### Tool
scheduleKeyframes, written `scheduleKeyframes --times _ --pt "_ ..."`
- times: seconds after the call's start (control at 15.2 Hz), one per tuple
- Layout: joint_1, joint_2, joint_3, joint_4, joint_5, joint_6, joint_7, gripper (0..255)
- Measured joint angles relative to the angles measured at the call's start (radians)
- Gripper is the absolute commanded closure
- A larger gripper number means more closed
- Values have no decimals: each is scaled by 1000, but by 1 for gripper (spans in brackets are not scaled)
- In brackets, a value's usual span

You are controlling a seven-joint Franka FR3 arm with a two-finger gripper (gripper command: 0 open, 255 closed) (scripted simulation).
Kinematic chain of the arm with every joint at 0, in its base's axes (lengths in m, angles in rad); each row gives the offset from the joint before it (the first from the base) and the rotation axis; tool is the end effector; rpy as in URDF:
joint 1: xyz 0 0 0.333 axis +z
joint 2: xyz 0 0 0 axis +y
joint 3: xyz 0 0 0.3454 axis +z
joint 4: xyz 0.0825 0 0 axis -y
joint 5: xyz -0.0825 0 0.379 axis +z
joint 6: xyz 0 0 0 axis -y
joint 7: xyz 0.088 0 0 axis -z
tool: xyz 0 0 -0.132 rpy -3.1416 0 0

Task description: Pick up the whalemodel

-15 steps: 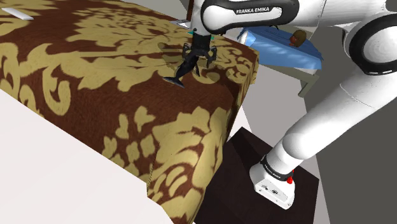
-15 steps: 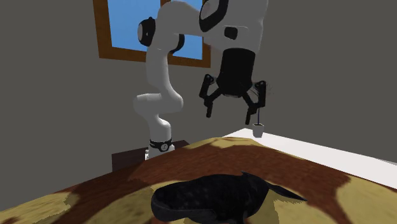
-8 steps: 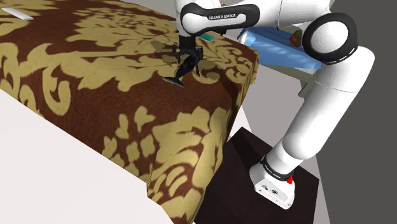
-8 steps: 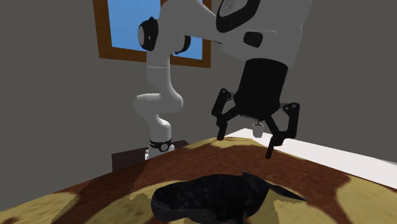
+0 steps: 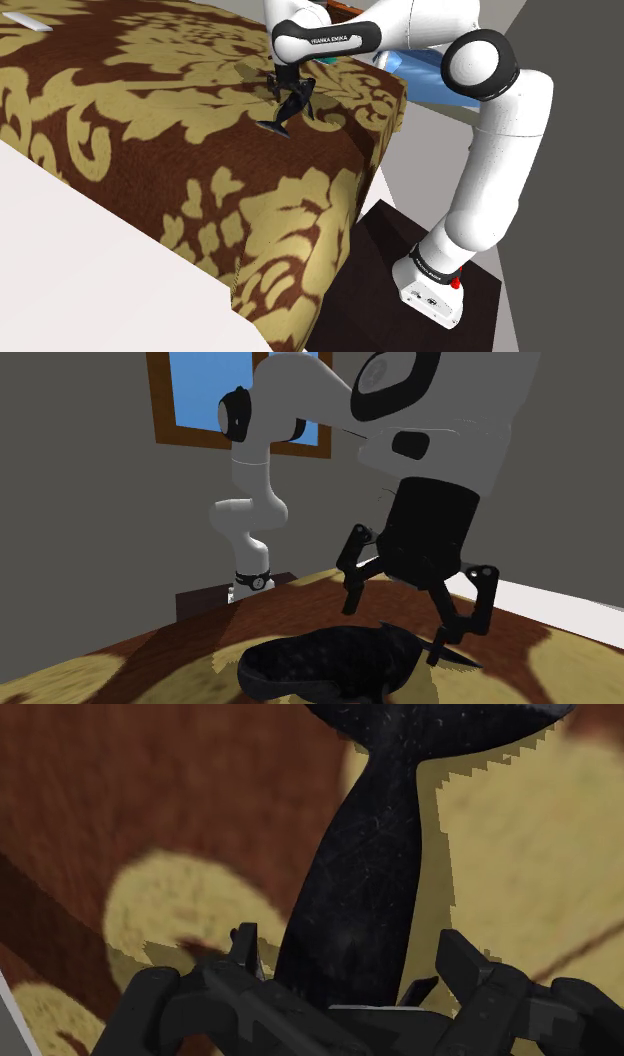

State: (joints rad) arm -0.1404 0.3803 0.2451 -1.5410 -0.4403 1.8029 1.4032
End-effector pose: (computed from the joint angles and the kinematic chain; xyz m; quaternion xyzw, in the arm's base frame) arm 0.6657 0.0023 0.4409 0.8170 -0.5502 0.0755 0.1553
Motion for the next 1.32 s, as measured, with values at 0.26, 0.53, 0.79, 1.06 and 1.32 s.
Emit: scheduleKeyframes --times 0.26,0.53,0.79,1.06,1.32 --pt "0 8 -2 -30 -6 35 16 255" --pt "0 6 -1 -36 -7 41 19 255" --pt "0 7 -1 -34 -7 40 20 255" --pt "1 7 -1 -19 -5 24 14 255" --pt "2 0 0 20 2 -19 -5 255"
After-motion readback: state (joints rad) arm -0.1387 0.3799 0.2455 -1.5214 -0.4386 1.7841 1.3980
